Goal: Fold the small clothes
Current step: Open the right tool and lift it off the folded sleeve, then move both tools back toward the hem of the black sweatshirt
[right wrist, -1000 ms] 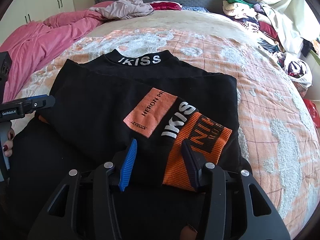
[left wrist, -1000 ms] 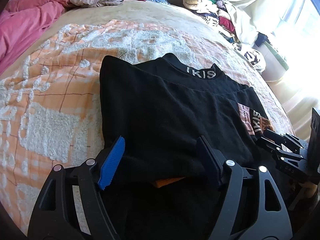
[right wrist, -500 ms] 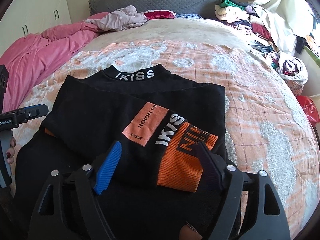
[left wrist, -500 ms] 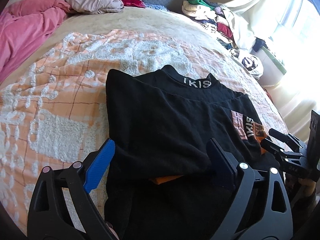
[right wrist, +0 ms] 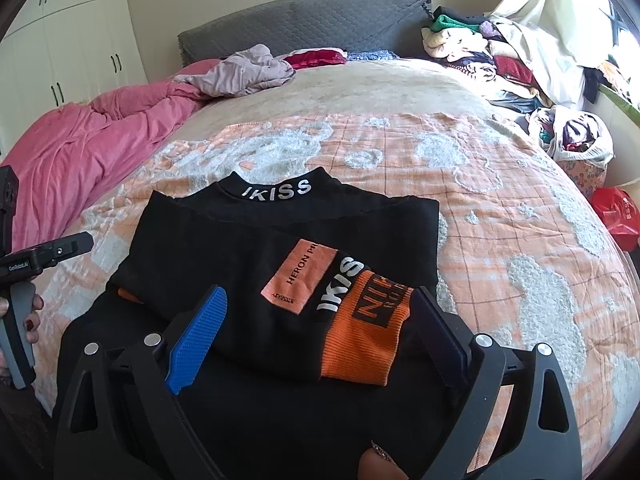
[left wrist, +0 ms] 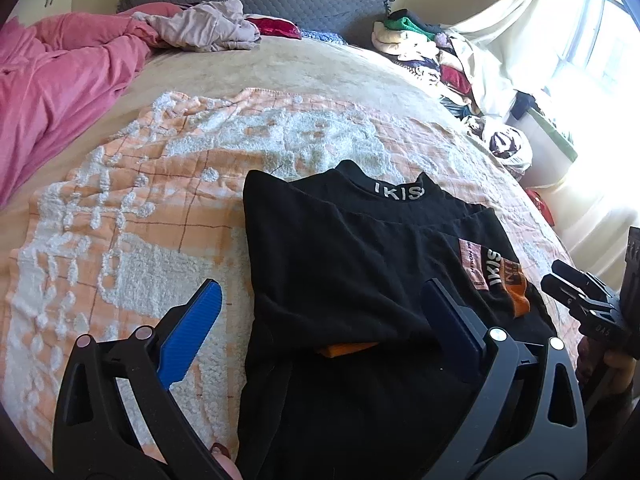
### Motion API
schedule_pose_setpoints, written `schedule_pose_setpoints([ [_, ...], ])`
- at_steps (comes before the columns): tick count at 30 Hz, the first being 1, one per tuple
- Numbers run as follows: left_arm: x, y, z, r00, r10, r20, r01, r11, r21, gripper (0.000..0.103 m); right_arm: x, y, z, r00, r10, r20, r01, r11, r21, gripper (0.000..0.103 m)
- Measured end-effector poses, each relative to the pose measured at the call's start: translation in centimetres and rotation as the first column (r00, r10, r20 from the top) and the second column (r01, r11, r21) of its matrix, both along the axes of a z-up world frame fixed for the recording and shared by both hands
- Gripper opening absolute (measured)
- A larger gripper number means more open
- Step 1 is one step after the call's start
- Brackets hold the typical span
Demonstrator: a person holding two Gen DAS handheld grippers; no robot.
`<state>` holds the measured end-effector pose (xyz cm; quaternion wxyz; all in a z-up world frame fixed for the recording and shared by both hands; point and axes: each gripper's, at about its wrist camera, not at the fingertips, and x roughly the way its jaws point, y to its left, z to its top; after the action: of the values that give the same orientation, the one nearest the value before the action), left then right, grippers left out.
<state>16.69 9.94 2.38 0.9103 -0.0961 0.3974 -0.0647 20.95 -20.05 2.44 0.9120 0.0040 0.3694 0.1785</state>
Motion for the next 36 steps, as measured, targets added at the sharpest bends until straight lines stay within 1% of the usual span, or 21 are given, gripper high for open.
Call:
schedule_pose_setpoints([
  [9,-2.2,0.5,1.5,0.999,0.014,0.038,-0.013,1.000,-0.022,0.093,-2.1,-0.7,1.3,0.999,-0.020,0.027,0.018,0.998,0.060,0.092],
  [14,-4.1,0.5,2.4,0.995,0.052,0.081,-0.050,0.998,-0.029,0.093,-3.2,-0.5,1.5,0.999,-0.025,0.032,0.022,0.996,0.081,0.092],
  [16,-4.8,0.3,2.5,0.995,0.046,0.088,-0.042,0.998,-0.036,0.093,-3.5,-0.4,1.5,0.999,-0.024,0.031,0.021,0.996,0.086,0.092],
  [22,-6.2,-0.3,3.3,0.993,0.028,0.115,-0.025,0.999,-0.027,0.093,-5.0,-0.3,1.7,0.999,-0.018,0.041,0.014,0.996,0.093,0.092],
  [27,-7.4,-0.1,2.9,0.993,0.034,0.114,-0.031,0.999,-0.029,0.093,-6.4,-0.2,1.5,0.999,-0.021,0.045,0.017,0.996,0.088,0.092],
  [36,-9.4,0.1,1.0,0.996,0.058,0.074,-0.055,0.998,-0.041,0.093,-8.1,-0.4,1.5,0.999,-0.028,0.039,0.025,0.996,0.089,0.092],
])
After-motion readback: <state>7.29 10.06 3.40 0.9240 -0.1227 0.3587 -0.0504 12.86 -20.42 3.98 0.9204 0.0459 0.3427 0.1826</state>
